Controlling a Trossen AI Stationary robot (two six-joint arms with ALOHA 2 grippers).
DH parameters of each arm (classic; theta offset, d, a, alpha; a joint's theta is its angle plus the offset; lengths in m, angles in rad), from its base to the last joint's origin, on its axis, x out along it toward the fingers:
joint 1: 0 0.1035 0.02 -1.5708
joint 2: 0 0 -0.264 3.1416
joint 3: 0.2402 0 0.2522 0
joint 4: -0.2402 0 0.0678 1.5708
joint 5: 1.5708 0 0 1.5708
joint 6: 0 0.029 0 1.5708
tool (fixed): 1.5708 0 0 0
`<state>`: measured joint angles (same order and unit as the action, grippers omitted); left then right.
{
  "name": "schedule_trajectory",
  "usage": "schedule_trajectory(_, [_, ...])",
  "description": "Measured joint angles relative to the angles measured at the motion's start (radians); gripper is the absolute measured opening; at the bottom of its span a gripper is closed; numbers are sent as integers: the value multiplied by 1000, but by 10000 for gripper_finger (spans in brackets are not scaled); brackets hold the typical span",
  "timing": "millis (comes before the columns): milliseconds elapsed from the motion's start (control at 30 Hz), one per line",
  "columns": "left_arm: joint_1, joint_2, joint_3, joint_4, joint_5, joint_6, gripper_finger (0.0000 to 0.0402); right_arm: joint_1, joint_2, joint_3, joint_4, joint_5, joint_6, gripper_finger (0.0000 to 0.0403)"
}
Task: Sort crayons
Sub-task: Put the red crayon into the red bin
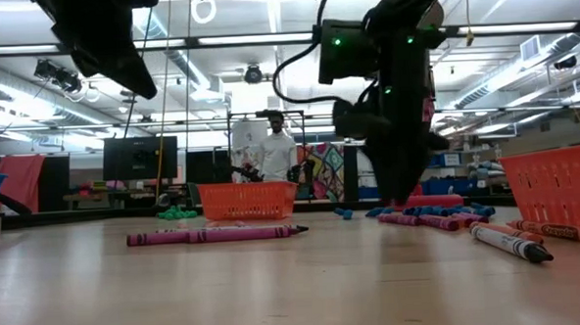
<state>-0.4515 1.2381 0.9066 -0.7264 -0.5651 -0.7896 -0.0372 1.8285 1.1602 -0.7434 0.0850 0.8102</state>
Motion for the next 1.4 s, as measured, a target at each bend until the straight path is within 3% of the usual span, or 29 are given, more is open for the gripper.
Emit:
schedule_trajectory(467, [34, 0, 1, 9, -9, -5, 52, 1, 36, 0, 3, 6, -30, 165])
schedule_trajectory(900, [34, 0, 1, 15, -7, -4, 52, -5, 36, -9, 14, -98, -47, 162])
schedule_trajectory(1400, [34, 1, 1, 21, -6, -7, 52, -5, 28, -66, 121, -160, -7, 74])
